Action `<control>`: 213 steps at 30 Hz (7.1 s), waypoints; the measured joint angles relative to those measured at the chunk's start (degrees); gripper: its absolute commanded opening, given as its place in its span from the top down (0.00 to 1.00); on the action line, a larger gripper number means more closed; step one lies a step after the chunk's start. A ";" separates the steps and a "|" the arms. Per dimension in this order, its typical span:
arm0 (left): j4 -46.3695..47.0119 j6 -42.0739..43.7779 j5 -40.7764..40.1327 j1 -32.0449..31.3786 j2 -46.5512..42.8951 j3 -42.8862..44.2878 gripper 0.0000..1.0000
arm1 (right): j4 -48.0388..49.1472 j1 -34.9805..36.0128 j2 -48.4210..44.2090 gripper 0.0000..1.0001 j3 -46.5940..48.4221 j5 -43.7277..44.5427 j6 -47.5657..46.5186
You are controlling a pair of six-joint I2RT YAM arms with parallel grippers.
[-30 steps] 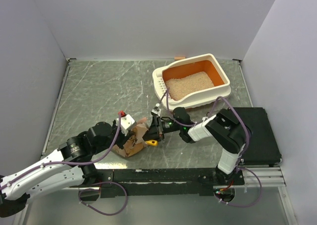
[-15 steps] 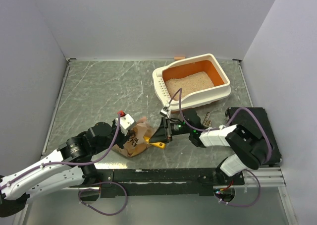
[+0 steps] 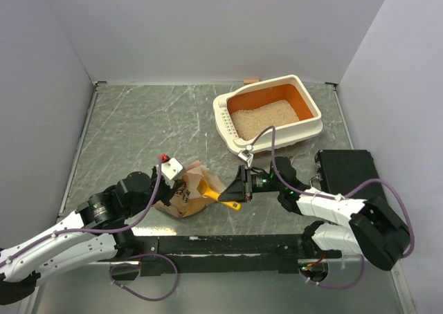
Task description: Fill the litter box with clean litter
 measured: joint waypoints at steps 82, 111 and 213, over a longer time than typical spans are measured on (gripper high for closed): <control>-0.37 -0.31 -9.88 -0.15 -6.84 -1.38 0.99 | -35.98 -18.69 -14.53 1.00 13.66 51.19 3.93; -2.03 -1.38 -10.16 -0.15 -10.21 -1.38 0.99 | -85.50 -32.20 22.67 1.00 63.23 39.36 -43.21; 2.23 1.51 8.76 0.02 -6.49 -2.05 0.99 | -77.20 5.38 1.18 1.00 44.15 35.23 -35.21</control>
